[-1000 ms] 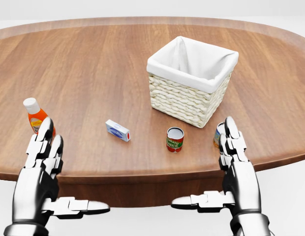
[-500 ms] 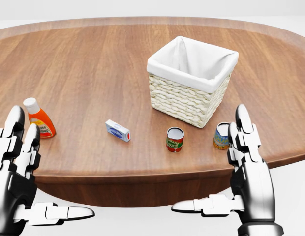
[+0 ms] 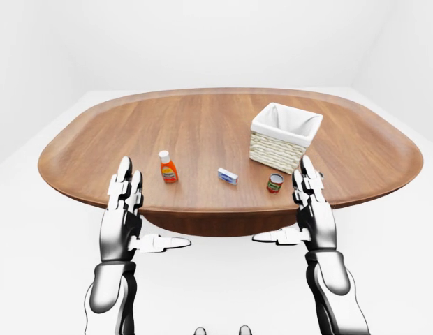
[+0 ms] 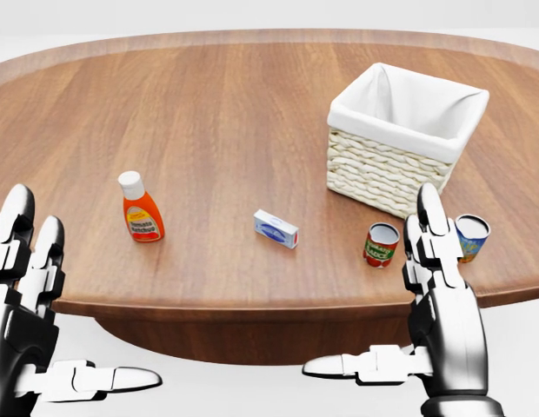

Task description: Pick up the ketchup, and put it in the basket.

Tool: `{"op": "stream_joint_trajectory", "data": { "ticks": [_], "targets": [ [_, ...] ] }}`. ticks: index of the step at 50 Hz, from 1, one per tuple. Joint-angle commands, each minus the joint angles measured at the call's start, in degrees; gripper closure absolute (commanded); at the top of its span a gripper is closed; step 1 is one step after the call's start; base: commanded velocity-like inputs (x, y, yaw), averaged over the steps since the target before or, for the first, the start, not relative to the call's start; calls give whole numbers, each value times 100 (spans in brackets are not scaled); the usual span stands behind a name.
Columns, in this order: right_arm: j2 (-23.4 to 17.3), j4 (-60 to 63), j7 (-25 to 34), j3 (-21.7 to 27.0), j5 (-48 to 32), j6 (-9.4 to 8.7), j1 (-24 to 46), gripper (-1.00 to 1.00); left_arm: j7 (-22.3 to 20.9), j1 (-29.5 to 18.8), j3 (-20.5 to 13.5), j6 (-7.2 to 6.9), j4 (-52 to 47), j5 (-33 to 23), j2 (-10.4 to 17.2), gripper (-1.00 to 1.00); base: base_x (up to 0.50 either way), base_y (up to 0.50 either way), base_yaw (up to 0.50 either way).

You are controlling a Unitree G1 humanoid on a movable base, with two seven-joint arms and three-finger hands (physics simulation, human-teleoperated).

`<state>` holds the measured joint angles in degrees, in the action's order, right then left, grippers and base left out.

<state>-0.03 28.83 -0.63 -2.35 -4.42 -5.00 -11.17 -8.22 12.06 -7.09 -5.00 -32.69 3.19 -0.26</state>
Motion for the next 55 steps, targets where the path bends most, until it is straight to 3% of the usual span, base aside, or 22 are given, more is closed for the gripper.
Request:
{"op": "stream_joint_trajectory", "data": {
  "ticks": [1, 21, 55],
  "targets": [
    [43, -152, -96, -36, -82, 0, 46, -100, 42, -32, -35, 0, 36, -25, 0, -100, 0, 6, 0],
    [-3, 39, -8, -125, 23, 0, -14, -100, 23, 0, -62, 0, -109, -2, -11, -100, 0, 0, 0],
    [-13, 110, -5, -158, -50, 0, -43, -100, 0, -3, -50, 0, -76, -61, -3, -100, 50, 0, 0]
  ]
}}
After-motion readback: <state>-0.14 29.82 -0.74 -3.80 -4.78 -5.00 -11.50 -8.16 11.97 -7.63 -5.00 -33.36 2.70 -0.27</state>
